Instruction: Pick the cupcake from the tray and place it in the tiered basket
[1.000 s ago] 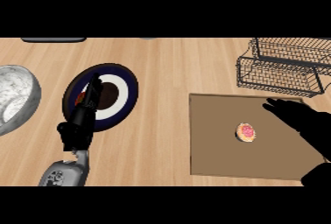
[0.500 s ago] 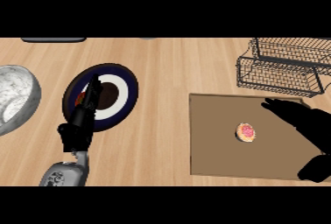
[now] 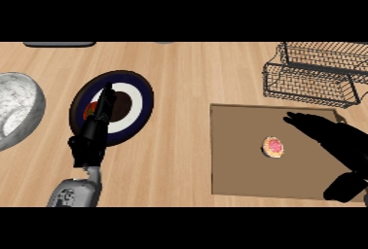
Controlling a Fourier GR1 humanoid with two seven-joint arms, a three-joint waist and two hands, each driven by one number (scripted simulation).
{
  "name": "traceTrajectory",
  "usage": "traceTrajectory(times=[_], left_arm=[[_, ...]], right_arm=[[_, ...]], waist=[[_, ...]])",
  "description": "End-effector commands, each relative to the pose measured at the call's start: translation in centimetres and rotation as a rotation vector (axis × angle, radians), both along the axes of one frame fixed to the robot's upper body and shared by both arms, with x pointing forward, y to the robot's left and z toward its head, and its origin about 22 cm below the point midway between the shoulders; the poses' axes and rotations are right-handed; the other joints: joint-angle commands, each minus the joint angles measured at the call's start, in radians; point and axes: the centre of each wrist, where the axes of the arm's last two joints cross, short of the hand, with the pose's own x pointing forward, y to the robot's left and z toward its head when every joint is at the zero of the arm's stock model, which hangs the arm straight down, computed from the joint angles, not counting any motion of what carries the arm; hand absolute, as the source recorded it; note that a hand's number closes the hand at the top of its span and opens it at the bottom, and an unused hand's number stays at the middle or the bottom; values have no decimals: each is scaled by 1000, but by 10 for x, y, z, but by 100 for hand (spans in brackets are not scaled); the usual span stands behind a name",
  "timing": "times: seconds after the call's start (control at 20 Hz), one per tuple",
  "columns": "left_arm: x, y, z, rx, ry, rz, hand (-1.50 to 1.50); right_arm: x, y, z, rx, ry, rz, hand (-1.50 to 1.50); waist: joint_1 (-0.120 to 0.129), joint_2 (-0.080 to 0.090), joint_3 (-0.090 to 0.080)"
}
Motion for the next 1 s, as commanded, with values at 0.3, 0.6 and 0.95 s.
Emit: traceTrajectory(times=[0.3, 0.6, 0.95], left_arm=[[1, -9, -4, 0, 1, -16, 0], [-24, 9, 2, 0, -4, 0, 0], [18, -1, 12, 9, -17, 0, 0]], right_arm=[[6, 12, -15, -22, 58, 9, -150], [13, 17, -47, -23, 53, -3, -150], [25, 18, -36, -17, 69, -10, -150]], waist=[[-1, 0, 0], [3, 0, 0], [-2, 0, 0]])
